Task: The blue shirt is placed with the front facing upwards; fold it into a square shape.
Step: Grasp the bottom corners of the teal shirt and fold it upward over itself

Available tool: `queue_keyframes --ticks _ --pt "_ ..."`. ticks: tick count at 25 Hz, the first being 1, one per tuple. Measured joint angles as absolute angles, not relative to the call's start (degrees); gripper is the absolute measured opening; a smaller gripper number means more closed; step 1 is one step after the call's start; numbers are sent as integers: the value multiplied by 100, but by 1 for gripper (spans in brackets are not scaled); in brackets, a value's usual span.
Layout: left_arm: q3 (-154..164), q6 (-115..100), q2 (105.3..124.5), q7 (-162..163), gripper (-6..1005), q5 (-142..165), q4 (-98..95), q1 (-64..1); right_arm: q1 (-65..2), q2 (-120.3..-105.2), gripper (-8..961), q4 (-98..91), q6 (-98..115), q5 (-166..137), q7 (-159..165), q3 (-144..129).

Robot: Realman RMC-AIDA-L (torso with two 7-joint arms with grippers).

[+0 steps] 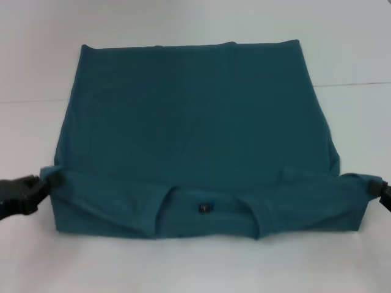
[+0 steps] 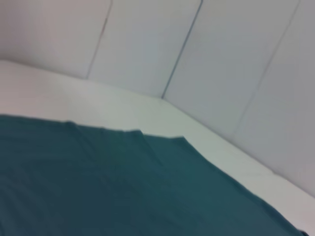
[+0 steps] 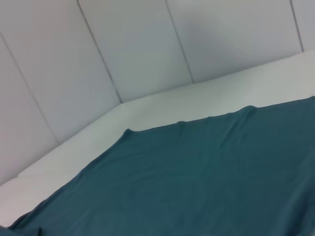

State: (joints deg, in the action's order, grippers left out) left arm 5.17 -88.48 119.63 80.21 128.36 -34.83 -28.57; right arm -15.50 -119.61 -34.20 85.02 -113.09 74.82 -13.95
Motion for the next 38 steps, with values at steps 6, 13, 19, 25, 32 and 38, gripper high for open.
queue_keyframes --ticks 6,13,19,25,32,38 --pt "524 -8490 11961 8044 42 12493 -3426 -2920 -1743 -11944 44 -3410 8235 -11296 7505 -1267" --pt "532 -7910 11984 8023 43 12406 -3176 -3055 -2021 -11936 44 -3410 7691 -11291 7700 -1274" --pt "530 -7473 12004 8020 43 12402 -3085 -3223 -2294 -11941 43 -3297 7270 -11264 7699 -1271" --pt "511 -7231 12034 7896 43 12348 -3033 -3415 -2494 -11948 43 -3263 6986 -11251 7680 -1286" --pt "534 -6971 12011 7650 44 12042 -2873 -3537 -2692 -11937 44 -3254 6764 -11241 7692 -1260" --pt "541 -6825 11977 7636 44 11863 -2865 -3638 -2871 -11920 44 -3252 6603 -11236 7698 -1257"
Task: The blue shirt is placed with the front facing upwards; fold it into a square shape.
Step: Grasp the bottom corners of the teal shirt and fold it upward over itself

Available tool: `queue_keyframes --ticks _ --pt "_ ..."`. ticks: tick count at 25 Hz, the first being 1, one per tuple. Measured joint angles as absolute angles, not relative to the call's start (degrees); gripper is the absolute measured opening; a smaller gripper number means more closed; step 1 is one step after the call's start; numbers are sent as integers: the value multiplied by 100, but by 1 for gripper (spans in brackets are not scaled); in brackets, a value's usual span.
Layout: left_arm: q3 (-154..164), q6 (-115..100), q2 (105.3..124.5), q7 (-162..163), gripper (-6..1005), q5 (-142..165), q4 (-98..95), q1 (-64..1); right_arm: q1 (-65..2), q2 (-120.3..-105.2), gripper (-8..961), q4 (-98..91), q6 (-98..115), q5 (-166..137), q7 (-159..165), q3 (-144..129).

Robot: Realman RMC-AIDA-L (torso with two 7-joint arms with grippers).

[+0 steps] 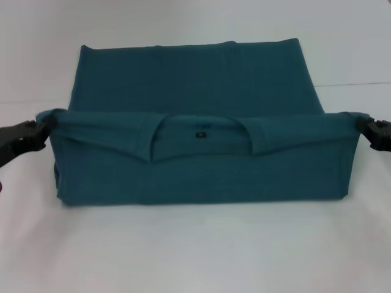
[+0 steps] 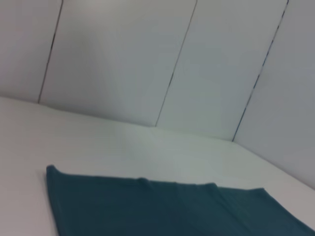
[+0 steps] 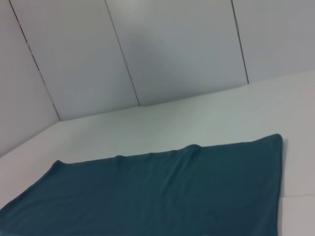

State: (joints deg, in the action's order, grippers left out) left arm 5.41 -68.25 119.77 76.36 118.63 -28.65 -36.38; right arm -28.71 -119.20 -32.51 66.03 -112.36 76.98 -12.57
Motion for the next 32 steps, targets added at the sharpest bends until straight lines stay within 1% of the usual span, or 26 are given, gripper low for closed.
queue_keyframes --ticks 10,15,19,26,32 --pt "553 -6388 11951 7629 45 11816 -2726 -4018 -3129 -11865 43 -3285 6328 -11089 7700 -1312" --pt "563 -5959 11926 7582 45 11812 -2541 -4250 -3257 -11798 43 -3260 6160 -11062 7718 -1319" --pt "563 -5635 11931 7568 46 11800 -2504 -4362 -3358 -11794 43 -3195 5920 -11059 7723 -1355" --pt "561 -5164 12009 7553 46 11732 -2494 -4450 -3486 -11798 43 -2944 5381 -11052 7689 -1646" --pt "562 -5042 12011 7476 47 11654 -2423 -4509 -3598 -11799 45 -2871 5134 -11051 7660 -1697"
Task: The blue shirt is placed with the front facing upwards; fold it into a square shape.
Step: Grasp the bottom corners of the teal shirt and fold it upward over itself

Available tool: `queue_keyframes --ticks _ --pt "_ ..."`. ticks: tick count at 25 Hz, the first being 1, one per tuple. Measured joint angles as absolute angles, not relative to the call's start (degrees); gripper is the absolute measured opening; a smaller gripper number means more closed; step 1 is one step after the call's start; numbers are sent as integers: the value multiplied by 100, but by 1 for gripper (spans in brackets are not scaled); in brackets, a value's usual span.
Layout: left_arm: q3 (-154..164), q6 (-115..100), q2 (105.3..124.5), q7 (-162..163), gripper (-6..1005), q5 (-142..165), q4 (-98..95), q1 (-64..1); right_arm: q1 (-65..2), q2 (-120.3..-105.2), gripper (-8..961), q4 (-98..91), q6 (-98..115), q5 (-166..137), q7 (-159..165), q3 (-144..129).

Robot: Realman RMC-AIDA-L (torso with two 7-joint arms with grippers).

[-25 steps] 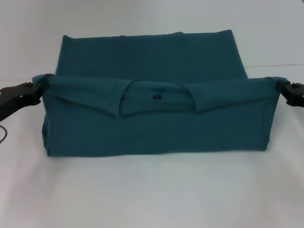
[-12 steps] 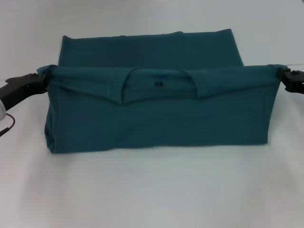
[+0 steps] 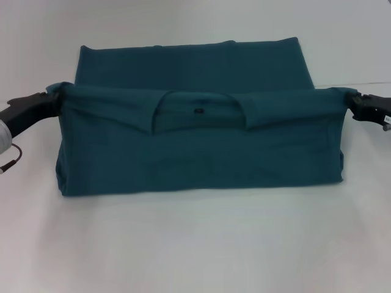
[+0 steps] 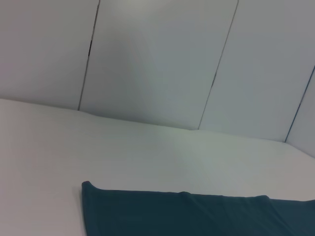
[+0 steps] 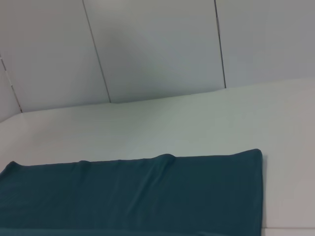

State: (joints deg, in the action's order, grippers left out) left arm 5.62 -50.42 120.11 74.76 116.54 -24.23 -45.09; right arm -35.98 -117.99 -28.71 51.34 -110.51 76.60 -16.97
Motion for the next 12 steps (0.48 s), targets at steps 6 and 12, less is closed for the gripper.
queue_keyframes --ticks 6,12 --pt "603 -4895 12017 7337 47 11647 -2337 -4633 -3675 -11802 48 -2853 4943 -11050 7658 -1705" --pt "605 -4558 12054 7148 47 11425 -2175 -4706 -3706 -11824 52 -2788 4681 -10972 7708 -1706"
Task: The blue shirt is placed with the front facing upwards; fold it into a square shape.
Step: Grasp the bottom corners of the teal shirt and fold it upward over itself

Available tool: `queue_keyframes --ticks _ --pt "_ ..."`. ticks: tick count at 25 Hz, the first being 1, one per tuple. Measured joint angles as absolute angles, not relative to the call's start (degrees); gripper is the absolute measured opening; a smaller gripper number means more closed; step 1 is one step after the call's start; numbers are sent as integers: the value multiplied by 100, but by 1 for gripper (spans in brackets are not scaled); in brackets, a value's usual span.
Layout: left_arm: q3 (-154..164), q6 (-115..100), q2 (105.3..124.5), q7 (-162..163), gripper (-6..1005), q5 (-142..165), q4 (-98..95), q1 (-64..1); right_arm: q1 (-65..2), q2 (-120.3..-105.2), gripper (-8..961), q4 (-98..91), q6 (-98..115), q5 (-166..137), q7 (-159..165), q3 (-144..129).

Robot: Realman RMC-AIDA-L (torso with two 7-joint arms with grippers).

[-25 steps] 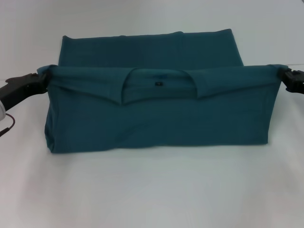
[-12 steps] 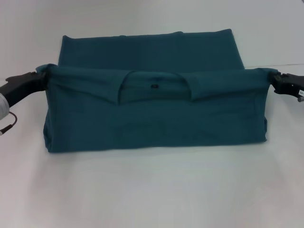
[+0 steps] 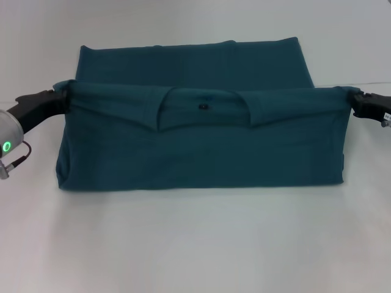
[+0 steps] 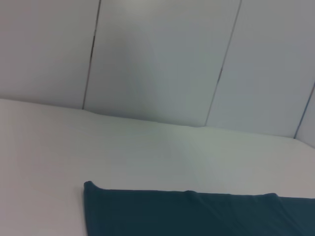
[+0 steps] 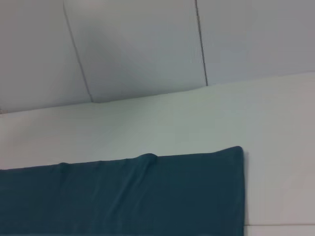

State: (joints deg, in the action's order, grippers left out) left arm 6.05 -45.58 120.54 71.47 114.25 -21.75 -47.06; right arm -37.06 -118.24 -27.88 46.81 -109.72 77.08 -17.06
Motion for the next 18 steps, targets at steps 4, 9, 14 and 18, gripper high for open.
queue_keyframes --ticks 4,9,14,18 --pt "607 -4384 12085 7123 48 11379 -2154 -4739 -3772 -11830 54 -2663 4409 -10967 7712 -1705" --pt "607 -4310 12104 7110 48 11360 -2144 -4749 -3947 -11755 57 -2390 3975 -10979 7709 -1739" --pt "572 -4259 12126 6972 48 11216 -2135 -4742 -4128 -11733 60 -2303 3775 -10965 7692 -1958" --pt "598 -4151 12159 6857 48 10952 -2127 -4724 -4255 -11733 64 -2295 3629 -10965 7712 -2117"
